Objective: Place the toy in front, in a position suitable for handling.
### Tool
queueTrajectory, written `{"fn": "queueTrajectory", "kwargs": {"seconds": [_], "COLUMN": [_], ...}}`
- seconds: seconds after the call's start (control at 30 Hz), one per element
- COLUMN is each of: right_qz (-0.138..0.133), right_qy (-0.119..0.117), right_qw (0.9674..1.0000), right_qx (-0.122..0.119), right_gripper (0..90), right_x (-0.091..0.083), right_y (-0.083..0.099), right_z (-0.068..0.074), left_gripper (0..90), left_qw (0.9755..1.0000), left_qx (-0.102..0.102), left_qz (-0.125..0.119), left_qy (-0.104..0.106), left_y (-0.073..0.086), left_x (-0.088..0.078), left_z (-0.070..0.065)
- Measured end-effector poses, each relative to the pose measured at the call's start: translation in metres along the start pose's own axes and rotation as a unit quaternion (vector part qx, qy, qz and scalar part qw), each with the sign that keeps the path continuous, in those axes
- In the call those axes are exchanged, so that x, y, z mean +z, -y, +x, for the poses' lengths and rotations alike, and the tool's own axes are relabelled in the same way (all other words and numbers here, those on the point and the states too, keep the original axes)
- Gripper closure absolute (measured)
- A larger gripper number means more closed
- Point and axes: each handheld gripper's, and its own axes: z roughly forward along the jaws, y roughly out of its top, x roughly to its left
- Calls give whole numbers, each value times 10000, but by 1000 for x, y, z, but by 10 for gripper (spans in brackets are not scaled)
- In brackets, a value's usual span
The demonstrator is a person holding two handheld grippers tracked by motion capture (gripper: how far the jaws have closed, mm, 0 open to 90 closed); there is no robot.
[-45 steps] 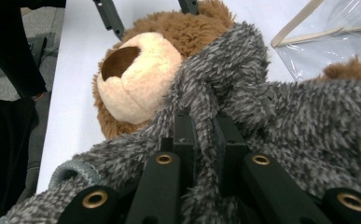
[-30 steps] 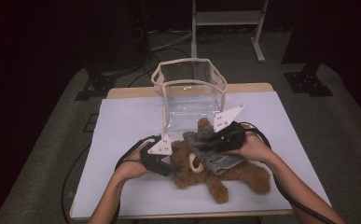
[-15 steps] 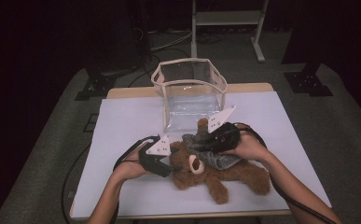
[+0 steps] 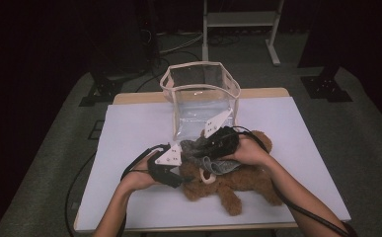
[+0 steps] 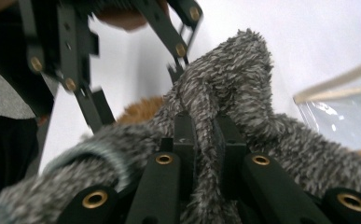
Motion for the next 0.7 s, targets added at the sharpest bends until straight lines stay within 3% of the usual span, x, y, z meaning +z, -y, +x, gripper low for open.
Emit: {"fn": "queueTrajectory", "kwargs": {"seconds": [0.17,0.3,0.57,0.7], "right_qz": [147,158,71,43], "right_qy": [169,208,135,115], "right_qw": [9997,9996,9999,9999], "right_qx": [31,98,-22,-15], "right_gripper": [809,808,808,808], "right_x": [-12,-17,2,6], "right_y": [12,17,-4,-5], "right_z": [0,-2,-3,-4], "left_gripper": [405,414,413,407], "left_qw": [9999,9999,10000,10000], "left_qx": [-154,-124,-67,-68], "left_qz": [3,37,35,37], "left_qy": [54,38,-6,11], "left_y": [8,6,3,4], "left_x": [-4,0,3,0], "left_z": [5,5,3,3]}}
